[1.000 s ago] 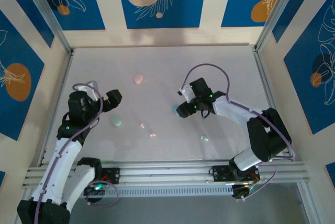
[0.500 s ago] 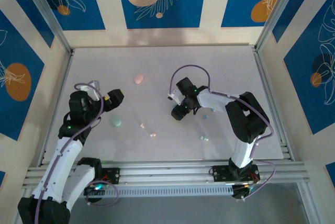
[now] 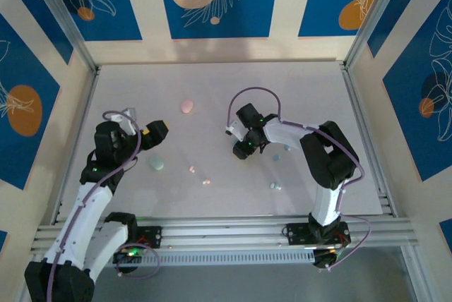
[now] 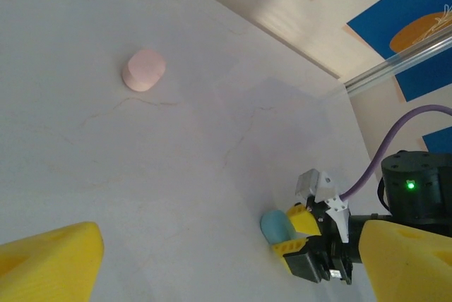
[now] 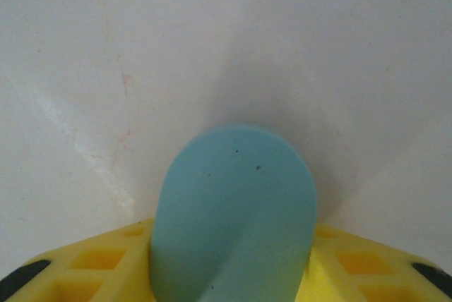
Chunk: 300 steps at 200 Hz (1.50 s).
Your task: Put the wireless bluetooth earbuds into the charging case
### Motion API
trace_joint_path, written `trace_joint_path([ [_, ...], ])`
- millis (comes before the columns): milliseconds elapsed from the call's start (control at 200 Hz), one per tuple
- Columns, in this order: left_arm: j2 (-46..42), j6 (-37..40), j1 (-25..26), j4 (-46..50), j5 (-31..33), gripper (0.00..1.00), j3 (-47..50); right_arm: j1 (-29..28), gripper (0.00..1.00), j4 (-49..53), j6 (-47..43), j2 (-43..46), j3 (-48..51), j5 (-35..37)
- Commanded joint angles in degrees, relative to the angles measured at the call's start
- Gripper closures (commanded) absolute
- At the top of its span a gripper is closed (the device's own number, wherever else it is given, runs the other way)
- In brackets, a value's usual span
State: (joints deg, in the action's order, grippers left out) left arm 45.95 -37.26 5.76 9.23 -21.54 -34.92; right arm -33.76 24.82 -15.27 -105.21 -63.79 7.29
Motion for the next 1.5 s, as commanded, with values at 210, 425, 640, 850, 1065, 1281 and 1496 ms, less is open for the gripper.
trace_joint_path([
  [210,4.23,-3.37,2.28,-3.8,-7.46,0.13,-0.59,-1.72,0.57,-12.33,-4.4,17.53,9.2,-13.67],
  [425,9.88,-3.13,10.83,-4.0,-11.28,0.14,-5.4,-4.15,0.58,-18.78,-12.16,30.26,14.64,-17.25],
  [640,16.27,-2.17,23.74,-7.14,-9.35,0.12,-12.95,-5.57,0.59,-17.68,-13.73,34.68,13.69,-16.52],
  [850,21.63,-1.34,28.48,-5.95,-6.73,0.2,-16.58,-5.88,0.59,-18.92,-13.11,35.81,13.95,-16.65],
  [1065,24.21,0.2,30.03,-3.23,-6.08,0.27,-18.59,-5.88,0.58,-20.37,-11.95,35.82,14.22,-16.12],
  [1281,26.02,-0.1,31.31,-3.75,-6.37,0.42,-19.64,-5.88,0.58,-21.1,-11.5,35.73,14.44,-15.63],
  [1496,27.0,-2.01,32.08,-5.75,-5.98,0.61,-19.35,-5.97,0.56,-21.18,-11.32,35.91,14.7,-16.23],
])
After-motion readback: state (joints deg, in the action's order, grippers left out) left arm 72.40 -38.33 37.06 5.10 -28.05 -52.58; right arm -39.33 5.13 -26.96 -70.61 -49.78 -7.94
